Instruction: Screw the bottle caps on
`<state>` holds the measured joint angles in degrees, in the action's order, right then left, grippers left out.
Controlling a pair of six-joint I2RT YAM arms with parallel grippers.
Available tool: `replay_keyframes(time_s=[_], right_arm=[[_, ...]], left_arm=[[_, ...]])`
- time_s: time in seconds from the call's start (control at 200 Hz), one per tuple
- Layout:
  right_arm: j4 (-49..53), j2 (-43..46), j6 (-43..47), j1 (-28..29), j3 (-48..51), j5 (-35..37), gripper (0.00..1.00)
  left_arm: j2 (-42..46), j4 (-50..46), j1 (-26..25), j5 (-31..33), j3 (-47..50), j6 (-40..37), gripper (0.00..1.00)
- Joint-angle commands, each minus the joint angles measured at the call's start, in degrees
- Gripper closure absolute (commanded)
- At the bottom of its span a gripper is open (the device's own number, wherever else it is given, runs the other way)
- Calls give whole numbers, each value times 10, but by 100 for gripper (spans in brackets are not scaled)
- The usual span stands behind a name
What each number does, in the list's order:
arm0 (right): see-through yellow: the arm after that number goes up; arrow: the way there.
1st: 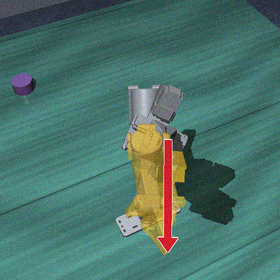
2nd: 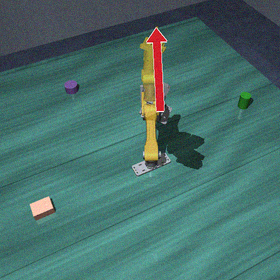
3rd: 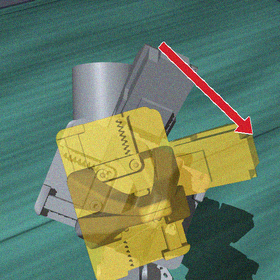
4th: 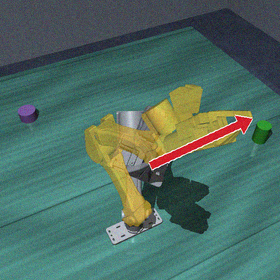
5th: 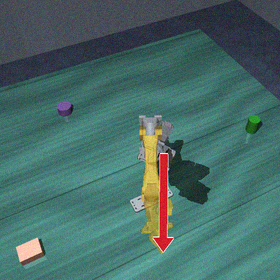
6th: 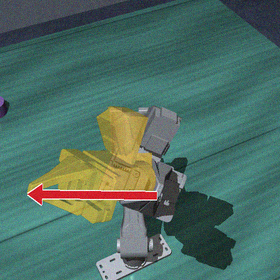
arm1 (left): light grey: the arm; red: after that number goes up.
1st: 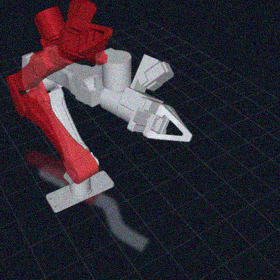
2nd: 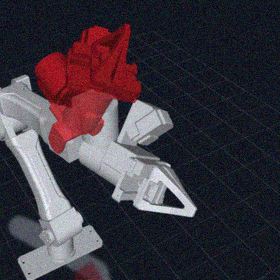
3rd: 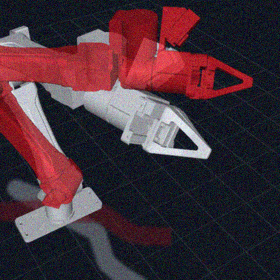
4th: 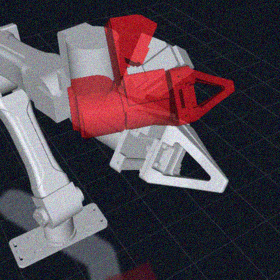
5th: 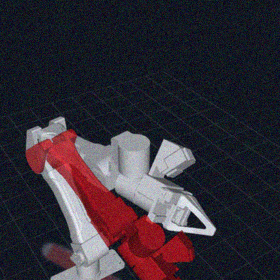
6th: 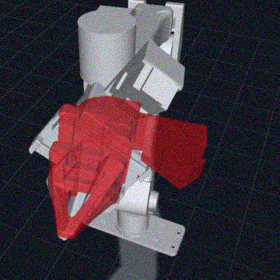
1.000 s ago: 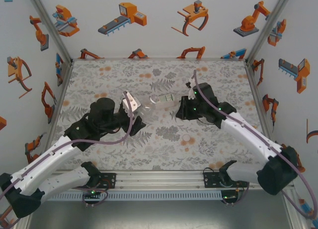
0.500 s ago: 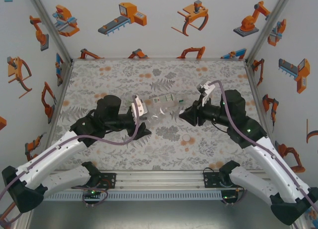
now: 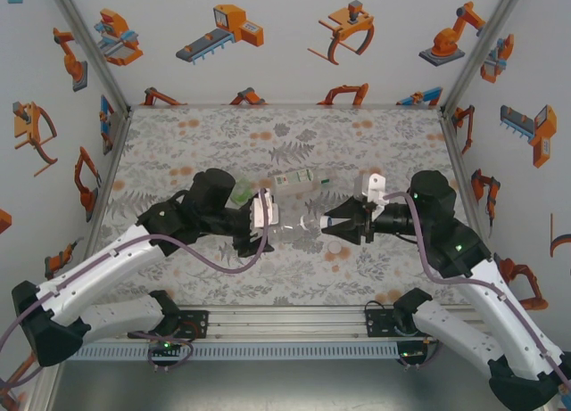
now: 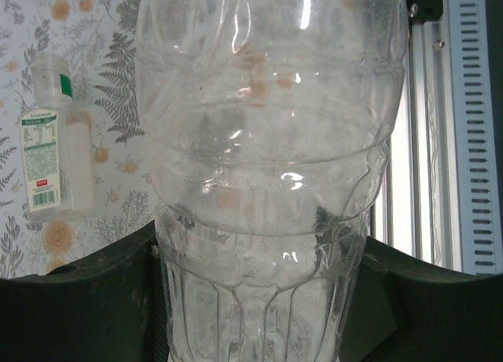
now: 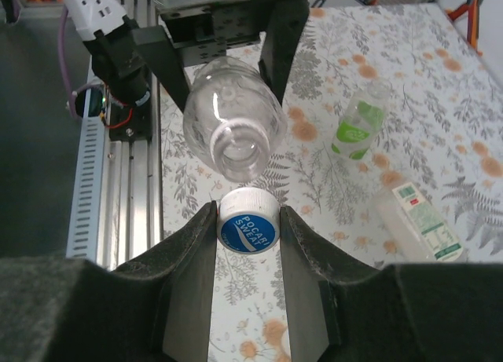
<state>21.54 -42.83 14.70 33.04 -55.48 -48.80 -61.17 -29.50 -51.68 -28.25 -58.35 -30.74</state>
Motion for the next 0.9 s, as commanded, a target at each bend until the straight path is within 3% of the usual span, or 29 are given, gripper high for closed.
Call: replay_keyframes(time_s=[0.0,0.896], right_arm=[[-23,3,59,-2,10,-44,84],[-92,-43,38,30,47,-68,86]], left_arm=[[-5,-40,0,-5,-17,-40,100],[-35,-74,8,-41,-43,-41,100]])
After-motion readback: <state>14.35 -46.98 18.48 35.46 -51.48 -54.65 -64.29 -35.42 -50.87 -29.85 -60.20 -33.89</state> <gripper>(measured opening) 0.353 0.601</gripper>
